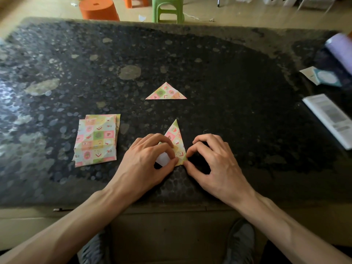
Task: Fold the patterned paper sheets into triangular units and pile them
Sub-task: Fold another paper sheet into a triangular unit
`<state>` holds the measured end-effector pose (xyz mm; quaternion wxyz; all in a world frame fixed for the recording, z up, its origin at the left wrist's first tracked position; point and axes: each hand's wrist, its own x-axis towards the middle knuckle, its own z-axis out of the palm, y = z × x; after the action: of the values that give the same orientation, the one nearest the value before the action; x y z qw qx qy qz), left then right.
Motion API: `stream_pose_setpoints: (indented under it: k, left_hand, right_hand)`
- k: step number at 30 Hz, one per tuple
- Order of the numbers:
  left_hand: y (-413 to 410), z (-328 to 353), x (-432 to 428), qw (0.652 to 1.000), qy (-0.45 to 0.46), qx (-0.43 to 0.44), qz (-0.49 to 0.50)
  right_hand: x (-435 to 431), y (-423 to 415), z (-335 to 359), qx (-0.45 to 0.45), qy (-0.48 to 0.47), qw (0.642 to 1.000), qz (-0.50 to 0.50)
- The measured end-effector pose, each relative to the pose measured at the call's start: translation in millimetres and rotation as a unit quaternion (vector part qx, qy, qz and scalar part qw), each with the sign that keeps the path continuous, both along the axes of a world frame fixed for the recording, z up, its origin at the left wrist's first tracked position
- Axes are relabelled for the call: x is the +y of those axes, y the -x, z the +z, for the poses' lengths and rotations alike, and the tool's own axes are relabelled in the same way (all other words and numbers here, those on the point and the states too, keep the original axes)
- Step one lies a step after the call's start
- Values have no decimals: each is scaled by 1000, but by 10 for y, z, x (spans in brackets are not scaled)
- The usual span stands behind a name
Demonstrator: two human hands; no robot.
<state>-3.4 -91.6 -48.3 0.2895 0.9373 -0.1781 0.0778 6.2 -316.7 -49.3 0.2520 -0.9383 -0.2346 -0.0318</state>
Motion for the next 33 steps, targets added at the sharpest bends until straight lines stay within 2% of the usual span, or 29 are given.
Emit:
stream_pose_setpoints:
  k: [33]
  left_hand:
    - [-66, -42, 88, 999, 32, 39, -13]
  right_hand:
    - [72, -15, -32, 33, -9, 999, -33]
